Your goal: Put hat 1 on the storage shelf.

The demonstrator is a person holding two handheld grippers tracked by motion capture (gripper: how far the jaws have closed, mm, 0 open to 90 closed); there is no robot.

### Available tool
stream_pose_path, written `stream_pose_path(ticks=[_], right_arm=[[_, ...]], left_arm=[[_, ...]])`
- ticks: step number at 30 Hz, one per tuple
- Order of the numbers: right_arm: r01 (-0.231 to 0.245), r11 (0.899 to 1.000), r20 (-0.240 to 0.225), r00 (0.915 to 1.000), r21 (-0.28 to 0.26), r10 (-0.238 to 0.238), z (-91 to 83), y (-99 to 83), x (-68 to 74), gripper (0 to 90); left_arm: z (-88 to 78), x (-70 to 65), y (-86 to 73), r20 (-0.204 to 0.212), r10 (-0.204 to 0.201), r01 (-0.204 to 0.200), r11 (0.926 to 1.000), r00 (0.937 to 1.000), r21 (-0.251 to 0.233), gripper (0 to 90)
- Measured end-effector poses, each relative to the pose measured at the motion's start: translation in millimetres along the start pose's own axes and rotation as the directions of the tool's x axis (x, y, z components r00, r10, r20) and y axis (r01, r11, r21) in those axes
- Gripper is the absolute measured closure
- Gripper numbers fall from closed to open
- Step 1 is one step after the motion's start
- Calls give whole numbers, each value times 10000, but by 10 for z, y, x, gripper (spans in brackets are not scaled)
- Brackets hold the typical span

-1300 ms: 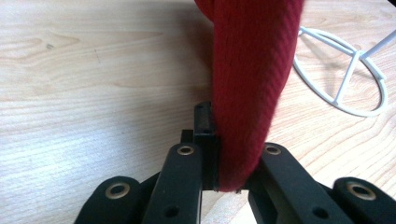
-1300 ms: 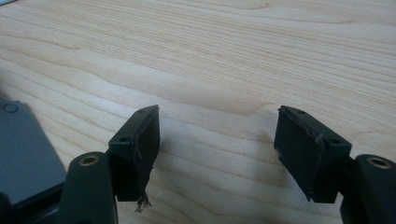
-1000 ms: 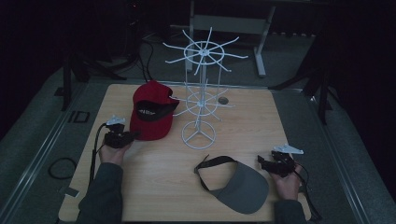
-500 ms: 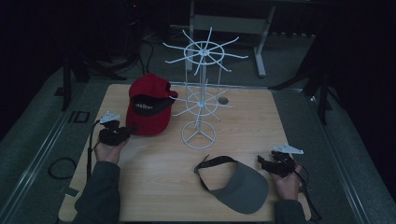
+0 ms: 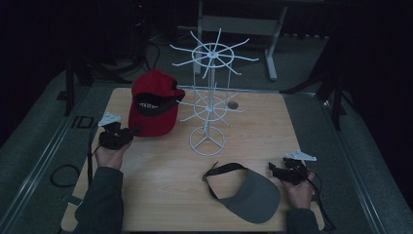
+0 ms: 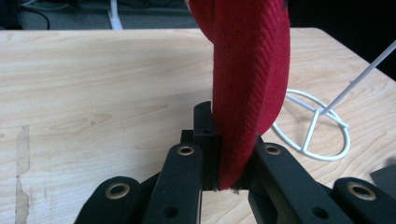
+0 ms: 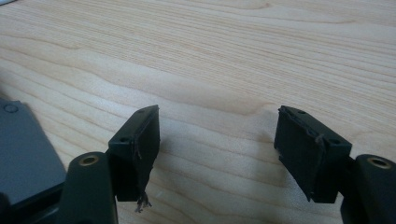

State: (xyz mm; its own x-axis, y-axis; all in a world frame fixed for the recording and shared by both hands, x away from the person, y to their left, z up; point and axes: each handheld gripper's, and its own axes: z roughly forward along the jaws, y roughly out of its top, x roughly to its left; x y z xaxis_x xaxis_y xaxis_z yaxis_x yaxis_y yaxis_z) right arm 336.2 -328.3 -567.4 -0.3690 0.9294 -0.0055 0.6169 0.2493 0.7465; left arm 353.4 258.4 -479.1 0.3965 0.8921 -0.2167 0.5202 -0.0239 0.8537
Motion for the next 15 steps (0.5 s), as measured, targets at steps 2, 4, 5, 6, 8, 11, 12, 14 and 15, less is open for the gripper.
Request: stream_pose_path(ticks=[2, 4, 5, 6, 8, 11, 12, 14, 15], right_arm=[[0, 10000, 0, 10000, 1, 0, 0, 0, 0, 311], [1, 10000, 0, 10000, 2, -1, 0, 0, 0, 311], [2, 10000, 1, 10000, 1, -2, 0, 0, 0, 311], [3, 10000, 2, 10000, 2, -3, 0, 0, 0, 311], [3, 10000, 0, 10000, 1, -3, 0, 0, 0, 311], [1, 10000, -3, 10000, -1, -1, 0, 0, 0, 311], [1, 10000, -2, 10000, 4, -1, 0, 0, 0, 311], [2, 10000, -3, 10000, 3, -2, 0, 0, 0, 311], [3, 10000, -3, 10000, 1, -3, 0, 0, 0, 311]], left_arm=[[-22, -17, 24, 38, -6, 6, 9999, 10000, -106, 857], [-46, -33, 48, 38, 33, -32, 9998, 10000, -174, 857], [-58, -39, 60, 51, 35, -34, 9998, 10000, -215, 857], [-67, -45, 72, 50, 40, -39, 9996, 10000, -265, 857], [-88, -59, 95, 41, 47, -45, 9995, 10000, -327, 857], [-120, -77, 126, 68, 73, -70, 9989, 10000, -455, 858], [-130, -83, 135, 81, 74, -70, 9987, 9999, -511, 857], [-150, -91, 149, 120, 60, -53, 9981, 9999, -620, 857], [-160, -97, 156, 129, 50, -42, 9979, 9999, -653, 857]])
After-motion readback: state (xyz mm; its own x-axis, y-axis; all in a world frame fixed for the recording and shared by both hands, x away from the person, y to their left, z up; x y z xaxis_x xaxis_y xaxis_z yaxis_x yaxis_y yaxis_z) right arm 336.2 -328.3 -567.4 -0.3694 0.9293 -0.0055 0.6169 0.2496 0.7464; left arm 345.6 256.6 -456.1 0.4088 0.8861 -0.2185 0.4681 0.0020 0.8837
